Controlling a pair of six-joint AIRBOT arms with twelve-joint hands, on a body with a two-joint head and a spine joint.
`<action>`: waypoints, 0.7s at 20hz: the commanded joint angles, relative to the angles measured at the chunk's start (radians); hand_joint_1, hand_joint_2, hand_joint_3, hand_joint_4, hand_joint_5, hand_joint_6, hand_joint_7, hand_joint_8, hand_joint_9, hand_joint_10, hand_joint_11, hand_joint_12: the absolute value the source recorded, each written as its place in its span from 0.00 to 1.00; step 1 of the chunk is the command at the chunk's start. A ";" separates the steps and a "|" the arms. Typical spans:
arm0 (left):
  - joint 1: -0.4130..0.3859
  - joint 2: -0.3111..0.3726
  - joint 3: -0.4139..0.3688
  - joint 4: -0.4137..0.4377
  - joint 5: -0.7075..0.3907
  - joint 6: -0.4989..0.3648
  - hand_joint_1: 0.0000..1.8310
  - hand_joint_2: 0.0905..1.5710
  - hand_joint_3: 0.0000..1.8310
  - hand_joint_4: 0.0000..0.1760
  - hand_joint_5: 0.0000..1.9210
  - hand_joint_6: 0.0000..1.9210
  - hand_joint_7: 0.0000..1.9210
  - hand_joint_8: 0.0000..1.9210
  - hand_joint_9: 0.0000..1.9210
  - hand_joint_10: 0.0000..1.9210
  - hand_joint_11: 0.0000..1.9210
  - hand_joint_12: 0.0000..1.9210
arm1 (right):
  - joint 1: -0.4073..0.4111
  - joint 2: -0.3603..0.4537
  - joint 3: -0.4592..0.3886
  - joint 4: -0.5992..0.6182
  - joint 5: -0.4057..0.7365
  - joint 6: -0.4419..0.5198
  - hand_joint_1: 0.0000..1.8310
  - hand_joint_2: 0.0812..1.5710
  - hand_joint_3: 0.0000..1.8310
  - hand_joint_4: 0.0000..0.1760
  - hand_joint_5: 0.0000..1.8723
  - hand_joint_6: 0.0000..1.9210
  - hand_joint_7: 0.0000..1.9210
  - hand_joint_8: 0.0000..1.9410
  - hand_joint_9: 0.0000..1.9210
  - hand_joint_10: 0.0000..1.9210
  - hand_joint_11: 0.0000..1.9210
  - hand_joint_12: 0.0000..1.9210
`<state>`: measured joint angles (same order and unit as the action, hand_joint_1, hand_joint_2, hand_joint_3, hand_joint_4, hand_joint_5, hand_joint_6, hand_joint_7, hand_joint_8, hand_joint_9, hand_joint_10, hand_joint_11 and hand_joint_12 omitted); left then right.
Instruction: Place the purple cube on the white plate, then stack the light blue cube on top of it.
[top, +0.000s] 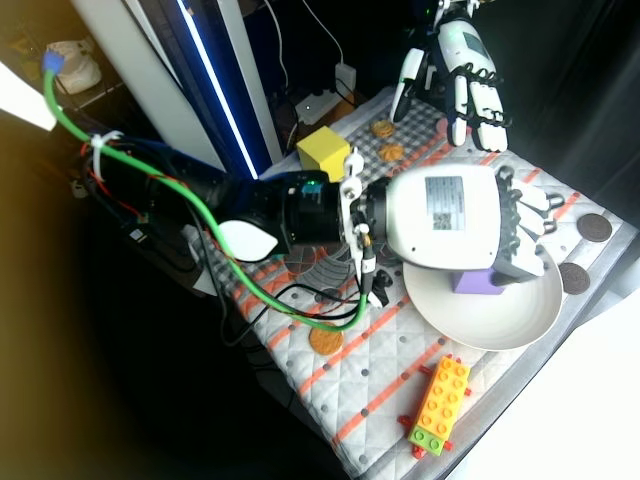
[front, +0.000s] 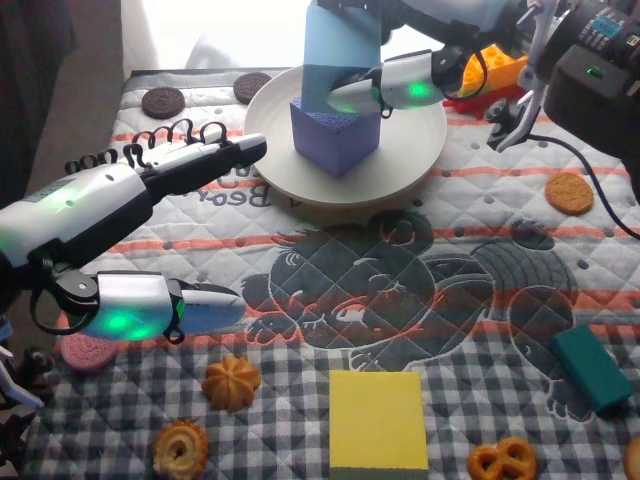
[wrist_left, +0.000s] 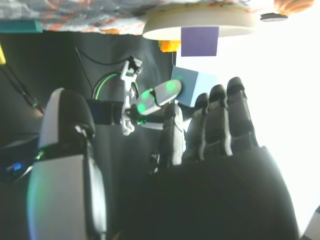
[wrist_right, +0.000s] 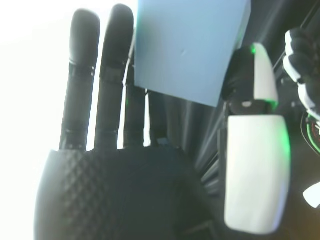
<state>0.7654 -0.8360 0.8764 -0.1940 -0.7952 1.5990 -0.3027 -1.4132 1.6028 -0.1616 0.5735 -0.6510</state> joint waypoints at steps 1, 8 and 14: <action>-0.012 0.001 0.002 0.008 -0.118 -0.007 0.44 0.60 0.00 1.00 0.07 0.00 0.00 0.00 0.00 0.00 0.00 0.00 | 0.009 0.002 0.005 0.018 0.104 0.003 0.61 0.72 0.00 0.02 0.35 0.26 0.32 0.20 0.33 0.35 0.24 0.74; -0.011 0.000 0.002 0.008 -0.124 -0.021 0.45 0.59 0.00 1.00 0.08 0.01 0.01 0.00 0.00 0.00 0.00 0.00 | -0.004 0.002 0.005 0.018 0.095 0.003 0.57 0.67 0.00 0.38 0.30 0.00 0.28 0.00 0.25 0.24 0.14 0.69; -0.011 -0.001 0.002 0.007 -0.124 -0.025 0.43 0.60 0.00 0.95 0.08 0.00 0.01 0.00 0.00 0.00 0.00 0.00 | -0.009 0.003 0.001 0.018 0.093 0.005 0.49 0.64 0.00 0.72 0.16 0.00 0.18 0.00 0.23 0.03 0.06 0.59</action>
<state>0.7650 -0.8379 0.8764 -0.1940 -0.7998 1.5806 -0.3202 -1.4151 1.6032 -0.1616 0.5510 -0.6498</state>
